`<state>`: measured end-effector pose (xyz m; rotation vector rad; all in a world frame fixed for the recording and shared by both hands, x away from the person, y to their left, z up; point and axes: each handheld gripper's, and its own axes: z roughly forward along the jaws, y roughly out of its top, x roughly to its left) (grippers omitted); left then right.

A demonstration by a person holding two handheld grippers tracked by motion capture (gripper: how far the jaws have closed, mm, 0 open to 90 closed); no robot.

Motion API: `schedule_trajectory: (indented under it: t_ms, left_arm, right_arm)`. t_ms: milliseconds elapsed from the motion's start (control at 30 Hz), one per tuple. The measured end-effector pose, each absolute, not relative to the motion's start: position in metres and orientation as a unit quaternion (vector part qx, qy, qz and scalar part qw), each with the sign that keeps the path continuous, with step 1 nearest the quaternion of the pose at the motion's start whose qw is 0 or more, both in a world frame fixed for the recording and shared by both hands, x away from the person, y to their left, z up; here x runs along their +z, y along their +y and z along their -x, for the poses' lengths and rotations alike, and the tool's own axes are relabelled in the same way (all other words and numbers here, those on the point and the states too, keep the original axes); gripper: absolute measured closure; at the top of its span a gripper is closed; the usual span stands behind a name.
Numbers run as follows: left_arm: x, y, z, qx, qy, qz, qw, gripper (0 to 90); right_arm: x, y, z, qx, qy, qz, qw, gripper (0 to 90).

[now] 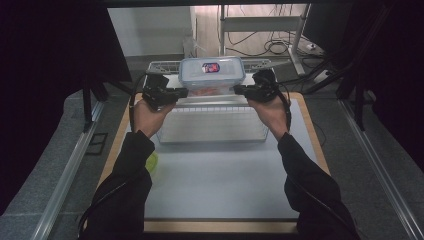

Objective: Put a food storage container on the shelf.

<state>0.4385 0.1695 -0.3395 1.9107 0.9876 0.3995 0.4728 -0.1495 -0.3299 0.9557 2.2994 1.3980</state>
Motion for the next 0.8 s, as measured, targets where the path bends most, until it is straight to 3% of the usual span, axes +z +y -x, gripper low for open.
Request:
schedule_trajectory:
  t_ms: [300,433,800]
  left_arm:
    - [-0.341,0.162,-0.442,0.166,0.391,-0.787,0.447,83.9]
    - [-0.341,0.162,-0.436,0.174,0.386,-0.791,0.442,79.4]
    - [-0.345,0.167,-0.398,0.179,0.361,-0.79,0.462,57.9]
  right_arm:
    - [-0.331,-0.145,-0.472,0.481,0.8,-0.324,0.154,89.9]
    - [-0.331,-0.147,-0.469,0.487,0.799,-0.322,0.145,87.3]
    - [-0.33,-0.146,-0.442,0.505,0.802,-0.282,0.151,62.7]
